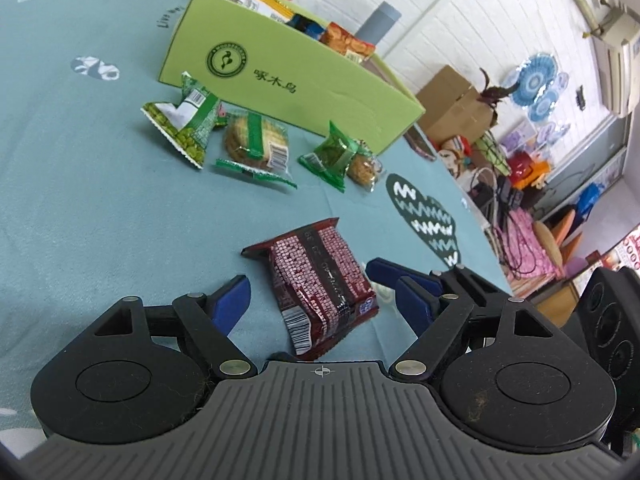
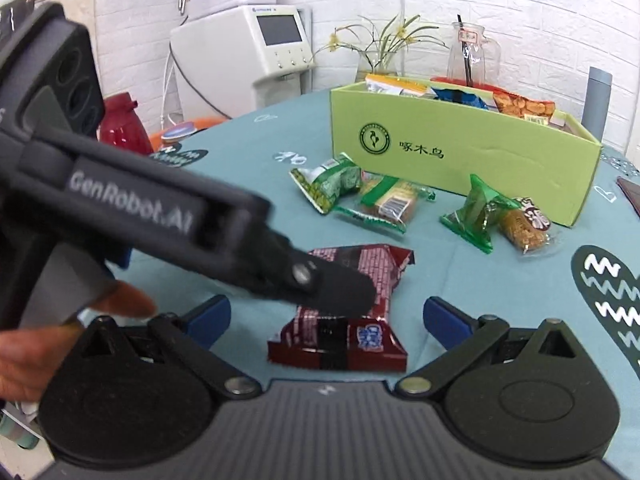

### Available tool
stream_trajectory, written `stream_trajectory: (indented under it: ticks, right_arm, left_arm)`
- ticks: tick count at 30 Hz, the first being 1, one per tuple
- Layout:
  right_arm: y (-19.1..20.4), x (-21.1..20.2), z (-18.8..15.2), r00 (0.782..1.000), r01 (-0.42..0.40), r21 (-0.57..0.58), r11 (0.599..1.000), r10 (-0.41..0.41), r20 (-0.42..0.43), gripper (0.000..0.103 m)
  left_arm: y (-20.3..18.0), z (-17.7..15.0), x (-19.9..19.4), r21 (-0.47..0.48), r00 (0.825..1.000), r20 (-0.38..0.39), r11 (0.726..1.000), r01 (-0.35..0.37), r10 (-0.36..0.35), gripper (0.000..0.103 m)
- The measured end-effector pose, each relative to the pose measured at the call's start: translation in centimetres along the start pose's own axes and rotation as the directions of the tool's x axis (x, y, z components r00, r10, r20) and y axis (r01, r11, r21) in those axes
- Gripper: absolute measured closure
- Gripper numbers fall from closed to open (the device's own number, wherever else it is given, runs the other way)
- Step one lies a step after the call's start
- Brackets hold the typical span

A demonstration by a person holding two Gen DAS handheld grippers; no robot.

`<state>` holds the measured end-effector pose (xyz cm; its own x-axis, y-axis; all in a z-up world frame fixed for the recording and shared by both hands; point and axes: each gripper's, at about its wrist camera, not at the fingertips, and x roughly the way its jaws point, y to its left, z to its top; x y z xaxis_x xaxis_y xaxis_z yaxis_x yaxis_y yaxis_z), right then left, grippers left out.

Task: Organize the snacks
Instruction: 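Grasp the dark red wafer pack with the left tool, then lower the wafer pack into the box and open the left tool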

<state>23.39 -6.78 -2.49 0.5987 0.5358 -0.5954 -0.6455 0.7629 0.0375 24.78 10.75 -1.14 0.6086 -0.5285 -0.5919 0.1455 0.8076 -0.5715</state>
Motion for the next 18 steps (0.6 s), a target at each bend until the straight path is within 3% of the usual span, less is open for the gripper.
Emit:
stream_trajectory:
  ticks: [1, 2, 3, 5, 11, 18]
  right_arm:
    - [0.1, 0.3, -0.1, 1.000, 0.006, -0.004, 1.000, -0.006, -0.010, 0.010]
    - [0.1, 0.5, -0.3, 1.000, 0.003, -0.011, 1.000, -0.003, -0.020, 0.019]
    - [0.3, 0.1, -0.2, 1.000, 0.016, -0.028, 0.999, -0.016, -0.004, 0.036]
    - [0.0, -0.1, -0.1, 1.000, 0.002, -0.007, 1.000, -0.002, -0.005, 0.038]
    - [-0.9, -1.5, 0.7, 0.999, 0.033, 0.006, 0.999, -0.033, 0.032, 0.037]
    - [-5.2, -1.8, 6.6, 0.979, 0.135, -0.016, 0.991, -0.131, 0.154, 0.037]
  left_arm:
    - [-0.2, -0.1, 0.1, 0.010, 1.000, 0.003, 1.000, -0.004, 0.004, 0.039]
    - [-0.3, -0.4, 0.1, 0.025, 1.000, 0.005, 1.000, -0.010, 0.010, 0.047]
    - [-0.5, -0.5, 0.3, 0.037, 1.000, -0.001, 0.999, -0.012, 0.012, 0.057]
    - [-0.8, -0.6, 0.5, 0.075, 0.999, 0.001, 0.996, -0.044, 0.044, 0.078]
    - [-2.3, 0.8, 0.9, 0.095, 0.999, -0.006, 0.994, -0.046, 0.047, 0.084]
    - [-6.9, 8.1, 2.4, 0.190, 0.996, 0.084, 0.981, -0.027, 0.011, 0.083]
